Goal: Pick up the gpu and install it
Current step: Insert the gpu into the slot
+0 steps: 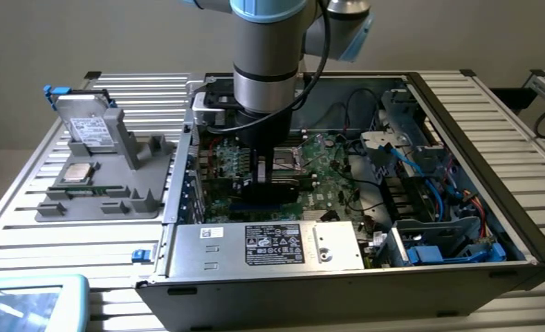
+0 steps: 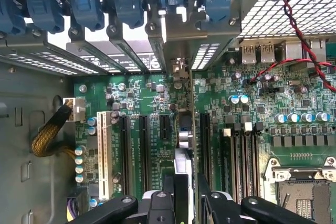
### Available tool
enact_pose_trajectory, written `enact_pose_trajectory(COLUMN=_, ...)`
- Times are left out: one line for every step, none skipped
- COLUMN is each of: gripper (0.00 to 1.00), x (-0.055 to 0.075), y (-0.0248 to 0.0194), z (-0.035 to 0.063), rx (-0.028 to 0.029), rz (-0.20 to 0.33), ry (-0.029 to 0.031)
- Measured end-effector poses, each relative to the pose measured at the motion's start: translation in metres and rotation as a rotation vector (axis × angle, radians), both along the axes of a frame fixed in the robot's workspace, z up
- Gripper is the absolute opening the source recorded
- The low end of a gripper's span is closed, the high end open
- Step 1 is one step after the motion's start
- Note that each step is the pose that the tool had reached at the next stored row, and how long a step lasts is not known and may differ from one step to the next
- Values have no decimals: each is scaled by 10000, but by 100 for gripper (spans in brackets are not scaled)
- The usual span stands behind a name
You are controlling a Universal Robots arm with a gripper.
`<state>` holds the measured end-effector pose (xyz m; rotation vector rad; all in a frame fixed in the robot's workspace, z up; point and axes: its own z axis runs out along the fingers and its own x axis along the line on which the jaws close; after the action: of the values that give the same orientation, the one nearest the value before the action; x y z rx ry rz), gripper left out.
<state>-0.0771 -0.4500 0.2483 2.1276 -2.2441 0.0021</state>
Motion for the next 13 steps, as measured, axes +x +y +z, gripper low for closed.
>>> enact_pose_trajectory(gripper=27, x=0, y=-2, z=3, rx=2, rz=1, ry=0)
enact_pose_trajectory(gripper=27, x=0, y=-2, z=3, rx=2, rz=1, ry=0)
enact_pose_trajectory(gripper=27, x=0, y=-2, z=2, rx=2, rz=2, ry=0)
enact_pose_trajectory(gripper=27, x=0, y=-2, z=2, rx=3, rz=2, ry=-1)
enact_pose_trajectory(gripper=27, x=0, y=-2, z=2, rx=3, rz=2, ry=-1)
enact_pose_trajectory(gripper=27, x=0, y=-2, z=3, rx=3, rz=2, ry=-1)
enact_pose_trajectory(gripper=27, x=0, y=-3, z=4, rx=3, rz=2, ry=-1)
enact_pose_trajectory(gripper=27, x=0, y=-4, z=15, rx=0, rz=3, ry=0)
enact_pose_trajectory(gripper=27, x=0, y=-7, z=28, rx=0, rz=3, ry=0)
enact_pose_trajectory(gripper=27, x=0, y=-11, z=38, rx=3, rz=3, ry=-1)
enact_pose_trajectory(gripper=27, x=0, y=-15, z=43, rx=5, rz=2, ry=-1)
enact_pose_trajectory(gripper=27, x=0, y=-17, z=43, rx=4, rz=2, ry=-1)
enact_pose_trajectory(gripper=27, x=-1, y=-17, z=43, rx=3, rz=1, ry=0)
